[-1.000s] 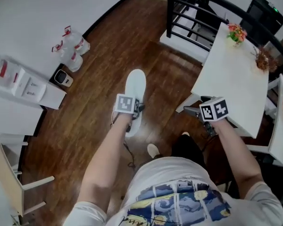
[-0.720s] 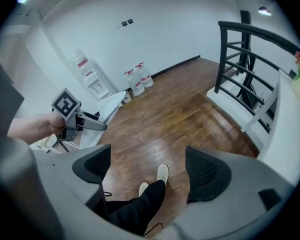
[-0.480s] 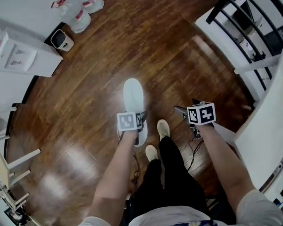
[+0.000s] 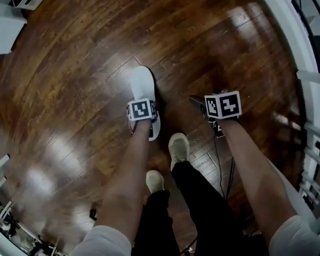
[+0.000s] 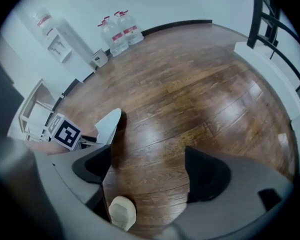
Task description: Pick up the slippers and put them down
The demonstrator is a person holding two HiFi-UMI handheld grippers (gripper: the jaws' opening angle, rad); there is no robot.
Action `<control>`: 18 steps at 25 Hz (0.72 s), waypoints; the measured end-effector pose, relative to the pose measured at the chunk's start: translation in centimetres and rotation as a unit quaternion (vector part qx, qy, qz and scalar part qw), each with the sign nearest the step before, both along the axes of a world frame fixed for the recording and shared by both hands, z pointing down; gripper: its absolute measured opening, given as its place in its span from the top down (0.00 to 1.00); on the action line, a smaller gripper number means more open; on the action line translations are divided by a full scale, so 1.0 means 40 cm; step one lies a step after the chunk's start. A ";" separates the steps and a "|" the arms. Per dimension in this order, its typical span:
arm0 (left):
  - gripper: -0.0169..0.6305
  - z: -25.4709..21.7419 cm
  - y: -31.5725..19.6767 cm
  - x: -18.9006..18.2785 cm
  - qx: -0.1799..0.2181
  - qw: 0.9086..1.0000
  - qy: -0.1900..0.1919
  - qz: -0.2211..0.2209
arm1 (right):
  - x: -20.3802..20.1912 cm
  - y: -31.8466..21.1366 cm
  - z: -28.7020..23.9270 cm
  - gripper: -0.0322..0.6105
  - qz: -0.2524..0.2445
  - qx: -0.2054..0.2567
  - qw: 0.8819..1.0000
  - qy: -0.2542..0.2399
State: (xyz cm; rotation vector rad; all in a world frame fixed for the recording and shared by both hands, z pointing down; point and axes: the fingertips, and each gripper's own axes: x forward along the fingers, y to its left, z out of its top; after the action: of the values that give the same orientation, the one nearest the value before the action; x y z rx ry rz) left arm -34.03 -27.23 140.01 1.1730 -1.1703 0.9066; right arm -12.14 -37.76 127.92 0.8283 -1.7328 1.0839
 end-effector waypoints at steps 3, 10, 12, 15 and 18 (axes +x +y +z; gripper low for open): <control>0.28 0.053 0.002 -0.028 0.010 0.999 -0.028 0.017 | -0.011 0.035 0.043 0.20 0.000 -0.012 1.000 0.004; 0.28 -0.392 0.045 -0.018 0.022 0.999 0.014 0.037 | -0.073 0.072 -0.322 0.20 0.002 -0.003 1.000 -0.003; 0.28 -0.589 0.083 -0.056 0.020 0.998 -0.016 0.056 | -0.073 0.125 -0.494 0.20 0.001 -0.004 1.000 0.001; 0.28 -0.958 0.194 -0.028 0.025 0.997 0.015 0.076 | -0.051 0.265 -0.822 0.20 0.010 -0.003 1.000 0.004; 0.28 -1.346 0.239 -0.014 0.074 0.990 0.044 0.115 | -0.031 0.341 -1.182 0.20 0.050 0.044 0.998 -0.007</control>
State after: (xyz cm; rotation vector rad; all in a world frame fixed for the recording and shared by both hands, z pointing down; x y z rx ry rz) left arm -34.58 -17.68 86.17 1.4778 -1.0591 0.9421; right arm -13.39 -24.10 80.65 0.9720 -1.7768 1.0877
